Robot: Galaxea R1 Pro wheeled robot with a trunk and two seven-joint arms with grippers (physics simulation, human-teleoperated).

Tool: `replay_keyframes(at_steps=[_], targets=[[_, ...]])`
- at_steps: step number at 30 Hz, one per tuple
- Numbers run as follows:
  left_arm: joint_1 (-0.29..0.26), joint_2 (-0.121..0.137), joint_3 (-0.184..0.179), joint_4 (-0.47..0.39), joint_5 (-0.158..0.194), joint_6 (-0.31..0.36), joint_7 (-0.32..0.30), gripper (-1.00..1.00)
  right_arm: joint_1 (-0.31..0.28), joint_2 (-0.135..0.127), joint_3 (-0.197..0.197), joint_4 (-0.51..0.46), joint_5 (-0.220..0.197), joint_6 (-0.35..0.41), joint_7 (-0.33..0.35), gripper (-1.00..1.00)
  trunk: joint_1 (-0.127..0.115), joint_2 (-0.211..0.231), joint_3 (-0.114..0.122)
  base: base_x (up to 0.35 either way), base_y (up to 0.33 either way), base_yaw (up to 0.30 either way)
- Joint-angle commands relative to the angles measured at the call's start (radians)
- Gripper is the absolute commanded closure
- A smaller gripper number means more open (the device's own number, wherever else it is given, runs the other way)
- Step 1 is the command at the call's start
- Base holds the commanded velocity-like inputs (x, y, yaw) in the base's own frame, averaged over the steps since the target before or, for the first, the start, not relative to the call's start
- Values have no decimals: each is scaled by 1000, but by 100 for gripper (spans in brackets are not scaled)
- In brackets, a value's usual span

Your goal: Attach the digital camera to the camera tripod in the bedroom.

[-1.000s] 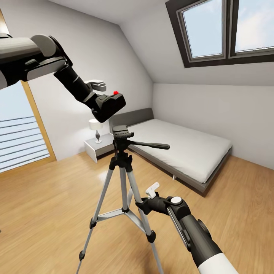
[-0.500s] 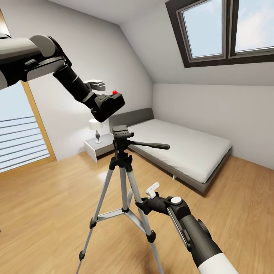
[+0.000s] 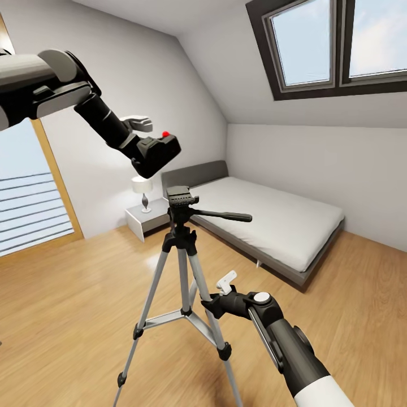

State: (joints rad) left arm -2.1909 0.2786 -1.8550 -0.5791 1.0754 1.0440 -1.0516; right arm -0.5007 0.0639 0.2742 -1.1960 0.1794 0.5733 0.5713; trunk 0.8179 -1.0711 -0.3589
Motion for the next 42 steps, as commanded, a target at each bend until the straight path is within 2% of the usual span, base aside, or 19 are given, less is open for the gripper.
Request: replay_keyframes(at_steps=[1, 9, 18, 42], targets=[[-2, 1, -5, -1, 4, 3, -5, 100, -1, 1, -1, -1, 20, 0, 9, 100, 0, -1, -1, 0, 0, 0], [20, -6, 2, 28, 5, 3, -8, 100, -1, 1, -1, -1, 20, 0, 9, 100, 0, -1, -1, 0, 0, 0], [62, -48, 10, 38, 4, 3, -11, 100, -1, 0, -1, -1, 20, 0, 10, 100, 0, -1, -1, 0, 0, 0], [72, -66, 9, 39, 1, 3, -13, 100, -1, 1, 0, -1, 20, 0, 10, 100, 0, -1, -1, 0, 0, 0]])
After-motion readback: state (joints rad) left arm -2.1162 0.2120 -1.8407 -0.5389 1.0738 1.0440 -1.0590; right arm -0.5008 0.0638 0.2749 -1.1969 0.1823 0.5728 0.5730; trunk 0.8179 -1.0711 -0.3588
